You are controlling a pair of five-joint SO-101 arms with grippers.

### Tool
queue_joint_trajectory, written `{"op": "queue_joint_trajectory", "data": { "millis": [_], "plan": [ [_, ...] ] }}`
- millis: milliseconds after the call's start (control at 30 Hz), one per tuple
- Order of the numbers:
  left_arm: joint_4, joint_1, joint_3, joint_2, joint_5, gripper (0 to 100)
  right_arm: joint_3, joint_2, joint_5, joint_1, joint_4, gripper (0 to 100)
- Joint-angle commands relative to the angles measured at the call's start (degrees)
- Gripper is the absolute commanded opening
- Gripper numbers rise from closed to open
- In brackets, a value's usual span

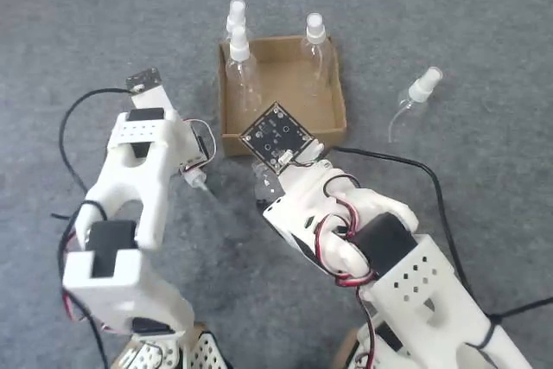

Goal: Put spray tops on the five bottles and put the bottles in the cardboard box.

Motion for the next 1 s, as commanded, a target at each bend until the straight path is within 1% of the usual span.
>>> {"op": "queue_joint_trajectory", "data": {
  "millis": [0,67,167,300,433,533,600,733,867,967],
  "plan": [
    [-1.49,0.35,-4.97,1.85,0.53,13,-0.62,-1.89,0.79,0.84,-1.27,1.0],
    [-1.49,0.18,-5.32,2.29,0.26,10,-0.62,-1.89,0.79,0.75,-1.63,0.9],
    [-1.41,-1.49,-6.46,2.29,0.26,2,-0.53,-1.89,0.79,0.75,-1.71,0.9],
    [-1.32,-3.34,-7.16,2.2,-2.02,1,0.79,-1.89,0.79,0.66,-3.3,0.9],
    [-0.18,-3.34,-7.25,0.79,-2.55,1,2.73,-1.89,0.79,0.48,-5.93,0.9],
    [1.32,-3.34,-5.85,-4.84,-2.55,1,3.25,-1.89,0.79,0.48,-6.64,0.9],
    [0.88,-3.34,-3.12,-9.76,-2.55,1,3.52,-1.89,0.79,0.4,-7.34,0.9],
    [-3.52,-3.34,5.85,-21.45,-2.55,1,3.96,-1.89,0.7,0.4,-7.96,0.9],
    [-8.44,-3.34,14.29,-33.41,-2.64,1,6.15,-1.89,0.7,0.4,-11.3,0.9],
    [-9.76,-3.43,18.07,-40.53,-2.64,1,8.09,-2.07,0.7,0.4,-14.29,0.9]
  ]
}}
